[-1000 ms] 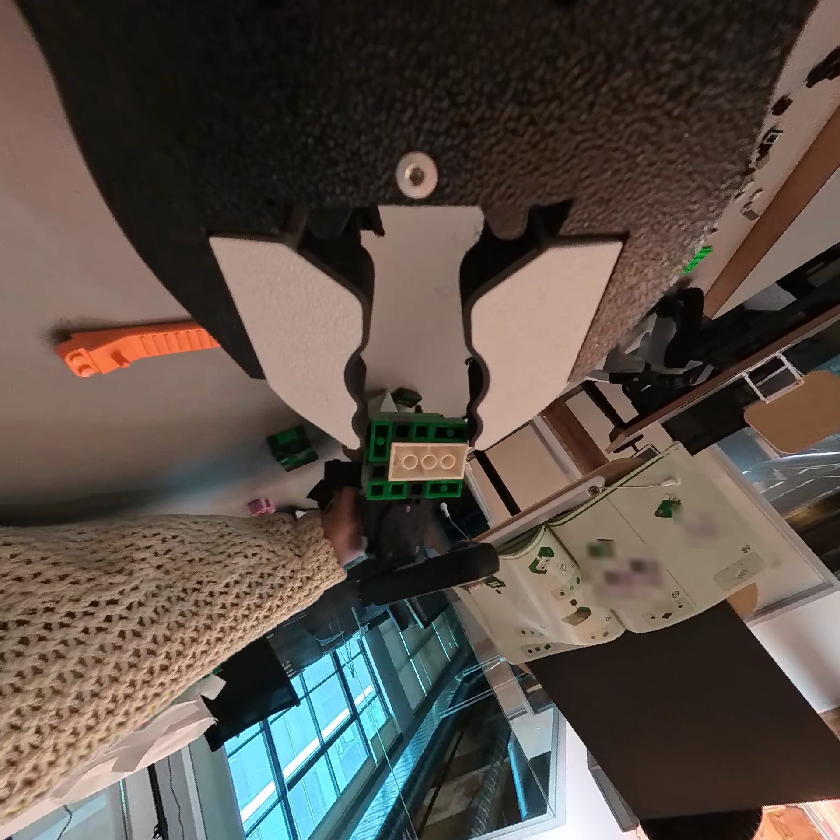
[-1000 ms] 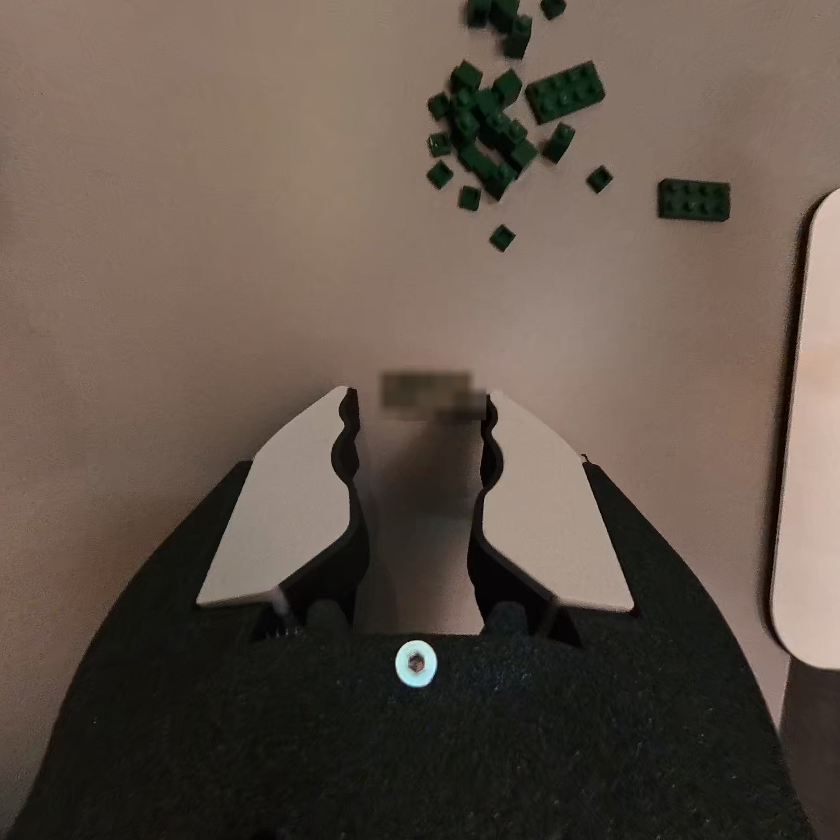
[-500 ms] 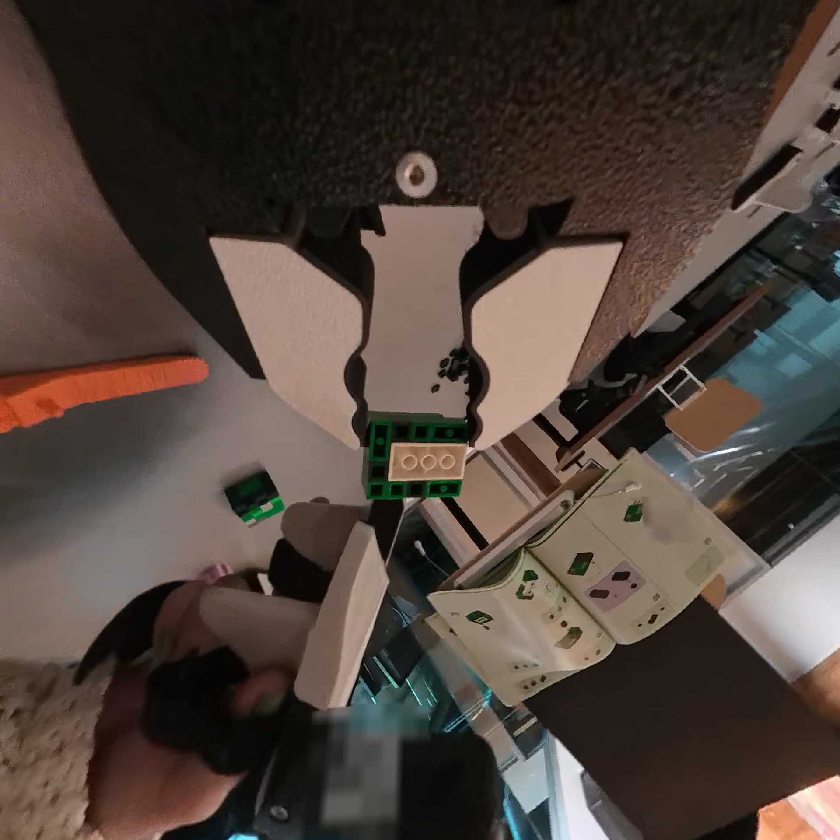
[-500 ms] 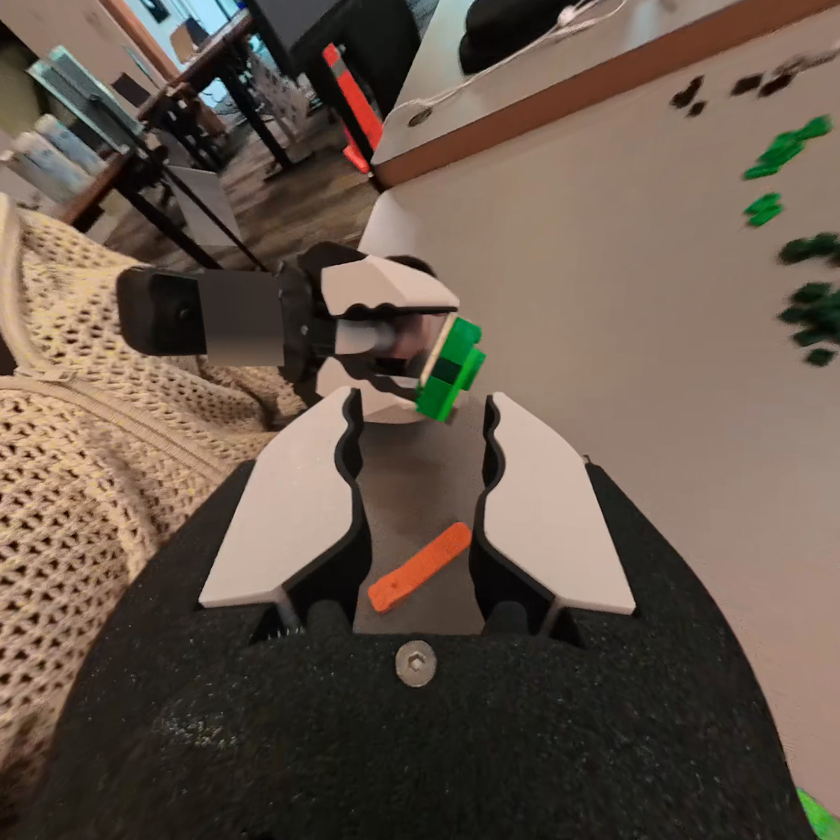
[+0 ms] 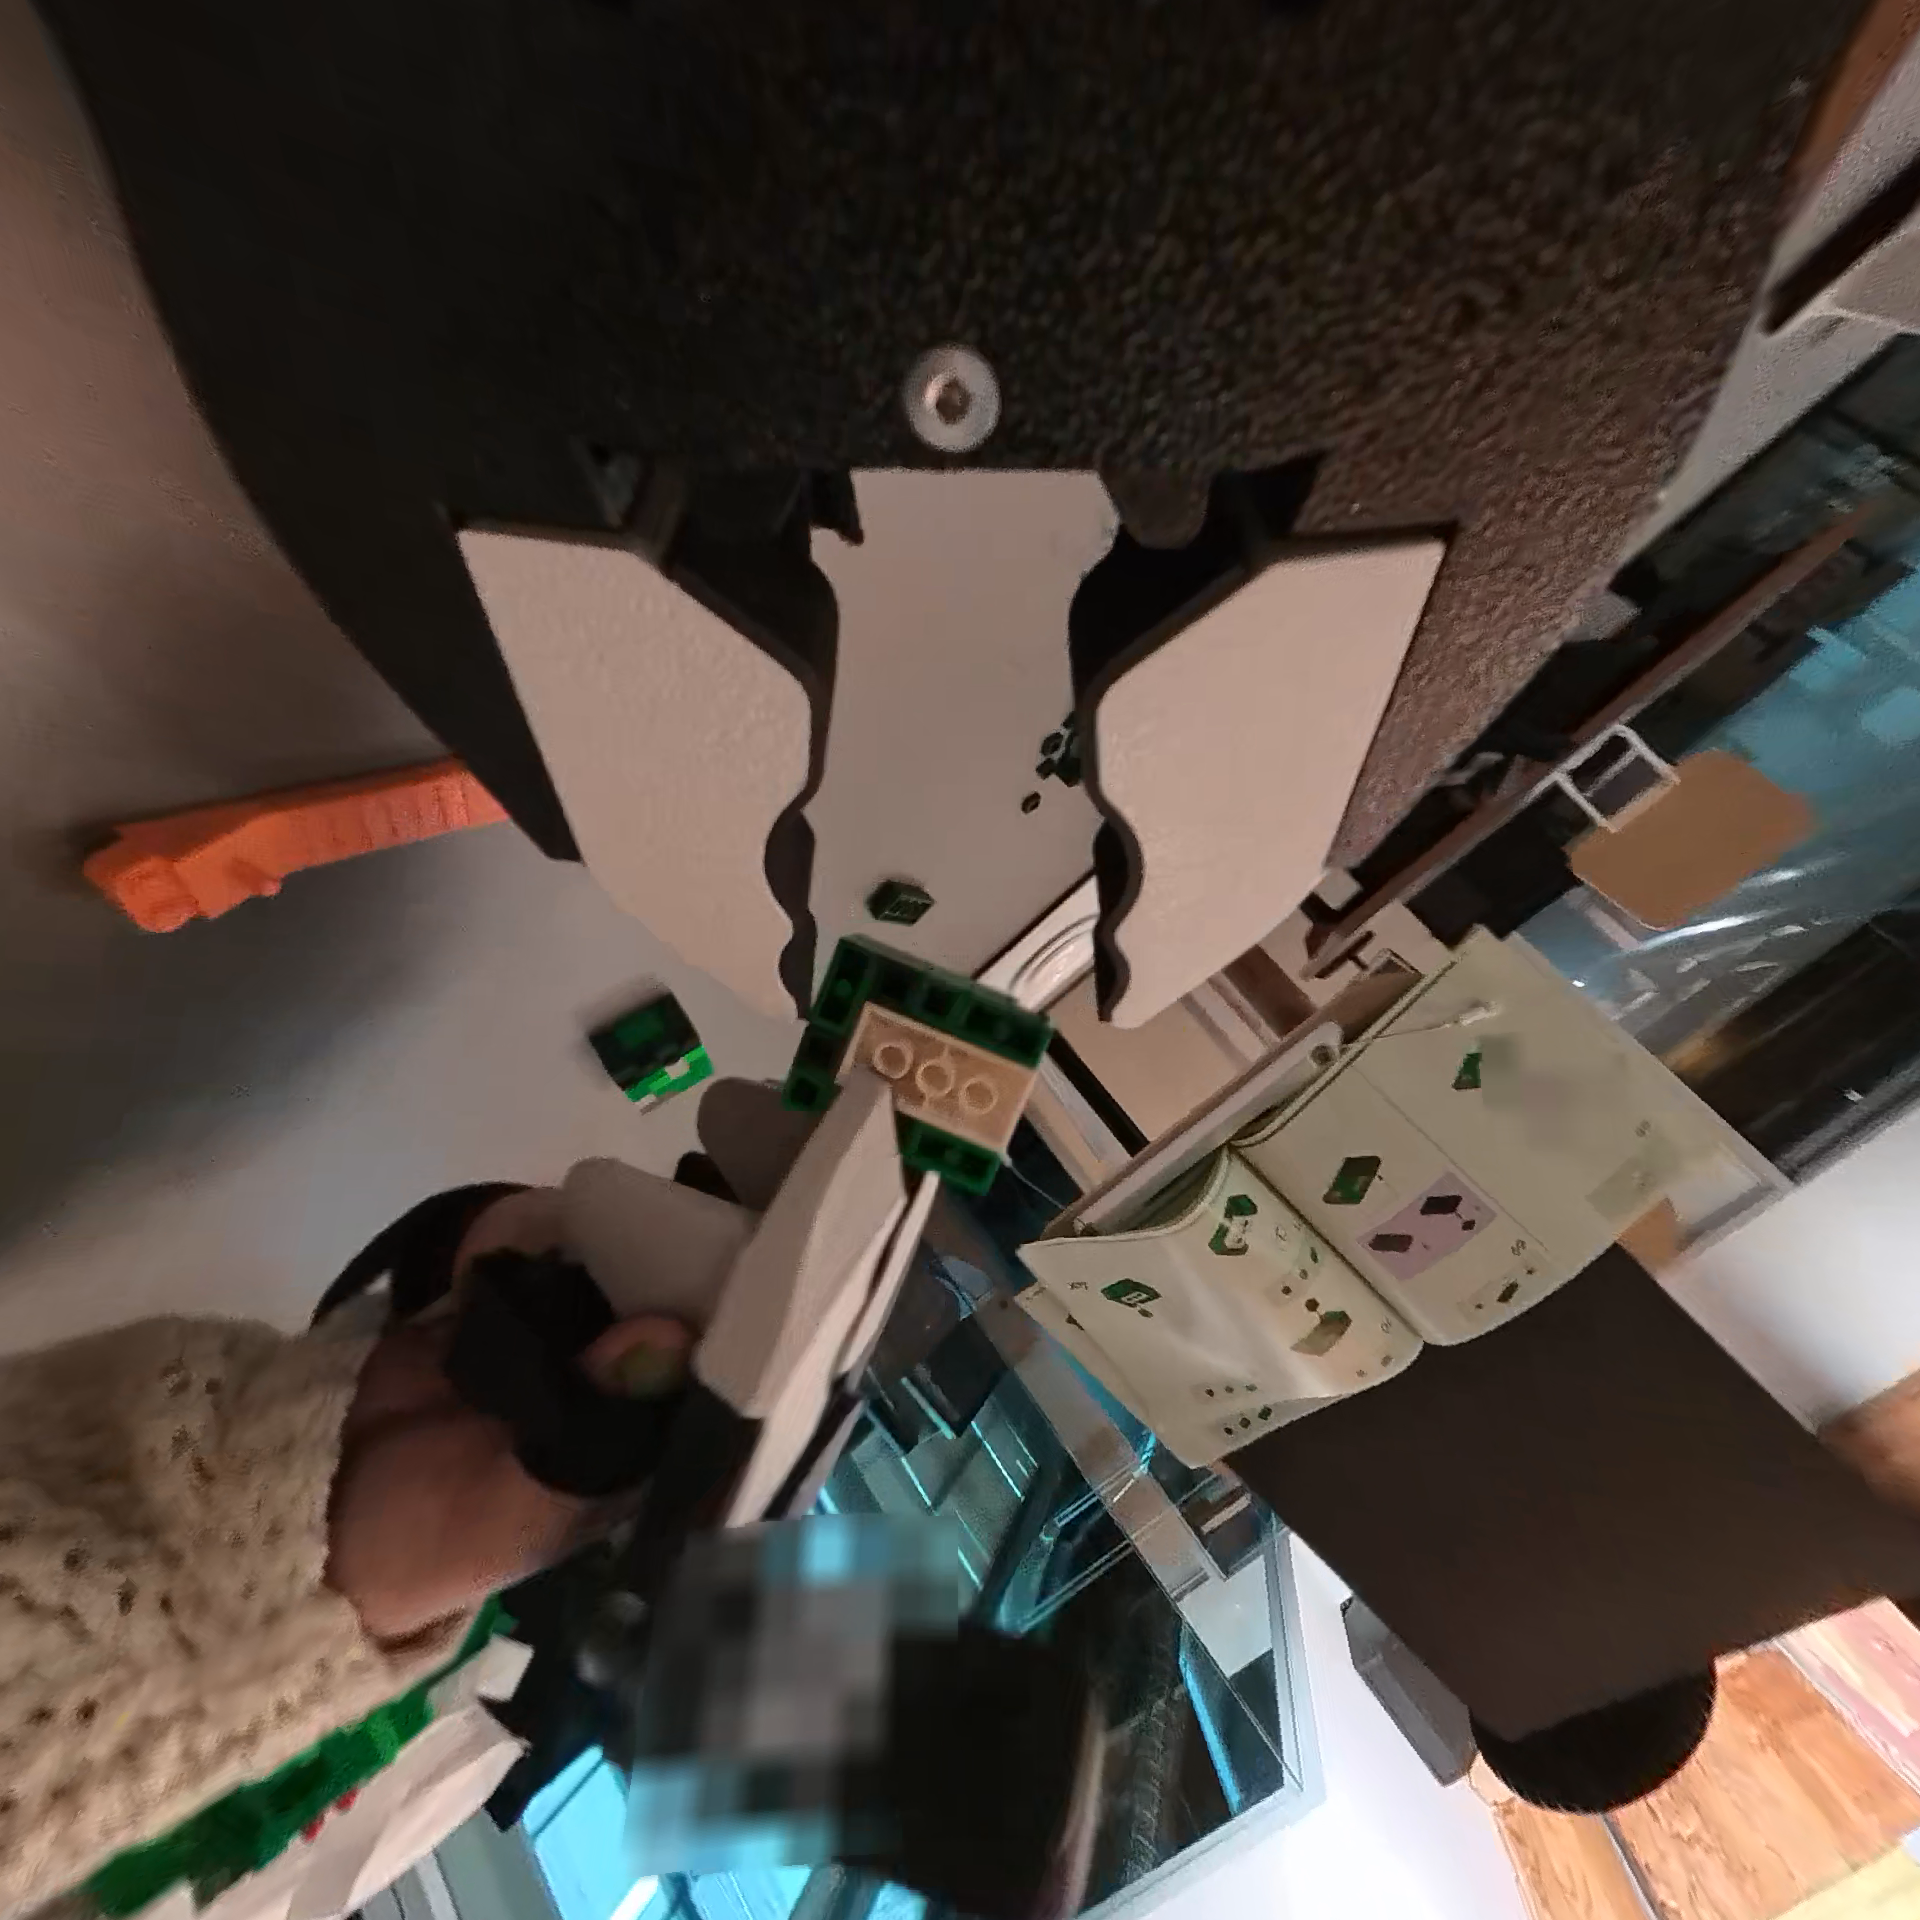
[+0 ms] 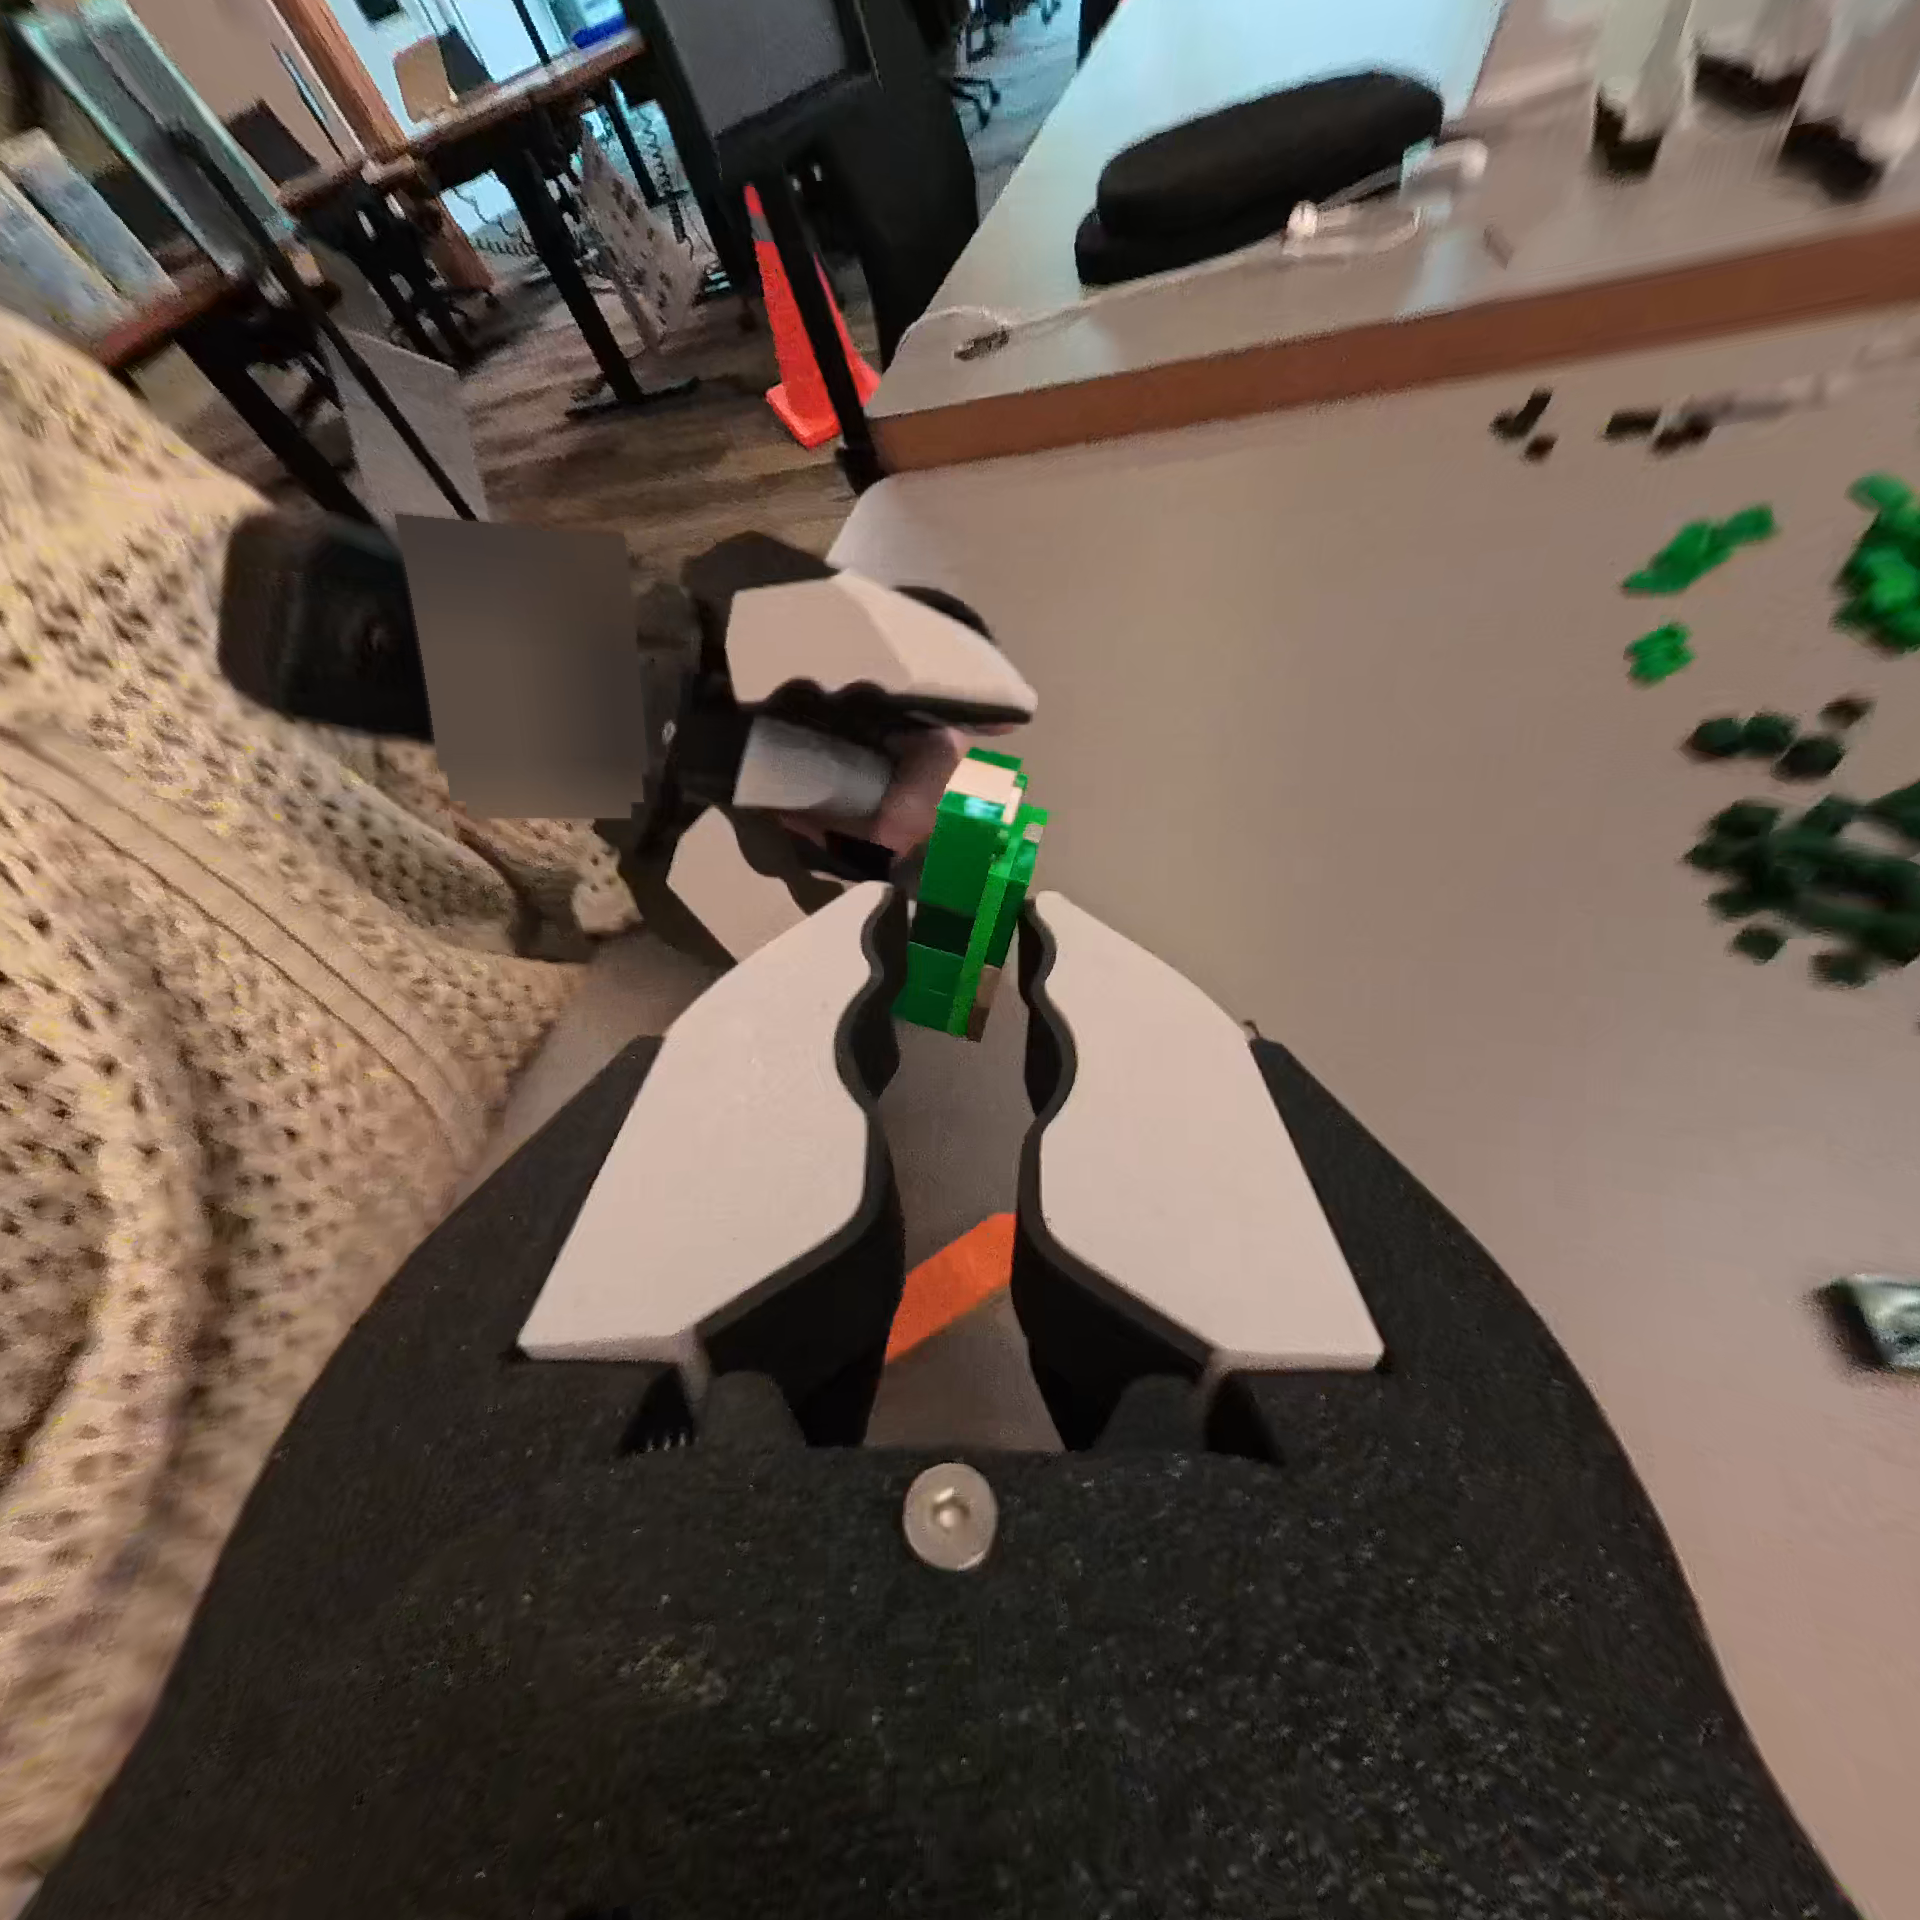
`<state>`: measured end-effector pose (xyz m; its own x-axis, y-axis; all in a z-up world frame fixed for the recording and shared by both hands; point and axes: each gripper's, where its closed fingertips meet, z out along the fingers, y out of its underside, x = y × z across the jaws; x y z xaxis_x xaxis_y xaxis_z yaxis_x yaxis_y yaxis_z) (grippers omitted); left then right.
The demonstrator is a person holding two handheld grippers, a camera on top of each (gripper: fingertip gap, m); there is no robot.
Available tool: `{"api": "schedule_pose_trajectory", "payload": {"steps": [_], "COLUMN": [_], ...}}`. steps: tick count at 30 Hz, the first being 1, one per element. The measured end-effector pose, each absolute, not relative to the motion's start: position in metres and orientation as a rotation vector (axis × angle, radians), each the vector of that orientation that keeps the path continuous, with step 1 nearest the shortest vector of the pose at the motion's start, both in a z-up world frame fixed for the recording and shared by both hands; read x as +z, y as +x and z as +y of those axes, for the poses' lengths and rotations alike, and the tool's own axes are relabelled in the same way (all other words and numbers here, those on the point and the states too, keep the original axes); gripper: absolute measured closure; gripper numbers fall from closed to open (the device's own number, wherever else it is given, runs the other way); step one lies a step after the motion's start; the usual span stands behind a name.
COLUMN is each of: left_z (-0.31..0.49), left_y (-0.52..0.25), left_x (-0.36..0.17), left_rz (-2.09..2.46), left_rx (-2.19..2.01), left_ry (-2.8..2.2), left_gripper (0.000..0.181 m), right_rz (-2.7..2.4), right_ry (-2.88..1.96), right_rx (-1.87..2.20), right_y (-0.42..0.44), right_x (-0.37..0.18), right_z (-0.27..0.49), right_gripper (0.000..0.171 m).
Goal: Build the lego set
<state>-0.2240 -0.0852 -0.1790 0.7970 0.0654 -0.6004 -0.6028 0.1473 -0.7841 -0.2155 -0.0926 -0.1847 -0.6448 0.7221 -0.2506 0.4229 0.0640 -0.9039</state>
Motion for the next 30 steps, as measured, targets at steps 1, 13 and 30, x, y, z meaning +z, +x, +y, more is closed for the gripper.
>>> {"api": "schedule_pose_trajectory", "payload": {"steps": [1,13,30], "left_z": [-0.085,-0.107,-0.09], "left_y": [-0.225,-0.178,-0.206], "left_x": [-0.178,-0.17,-0.181], "left_rz": [0.468,0.61,0.676], "left_rx": [0.473,0.047,0.715], "left_ry": [-1.35,-1.223,-1.281], "left_gripper": [0.127,0.15,0.162], "right_rz": [-2.066,-2.006,-1.979], "right_ry": [-1.073,-0.288,-0.411], "right_rx": [1.57,1.304,0.933], "right_y": [-0.214,-0.18,-0.186], "right_x": [-0.183,-0.171,-0.171], "right_z": [-0.093,-0.123,-0.104], "right_gripper": [0.152,0.152,0.131]}}
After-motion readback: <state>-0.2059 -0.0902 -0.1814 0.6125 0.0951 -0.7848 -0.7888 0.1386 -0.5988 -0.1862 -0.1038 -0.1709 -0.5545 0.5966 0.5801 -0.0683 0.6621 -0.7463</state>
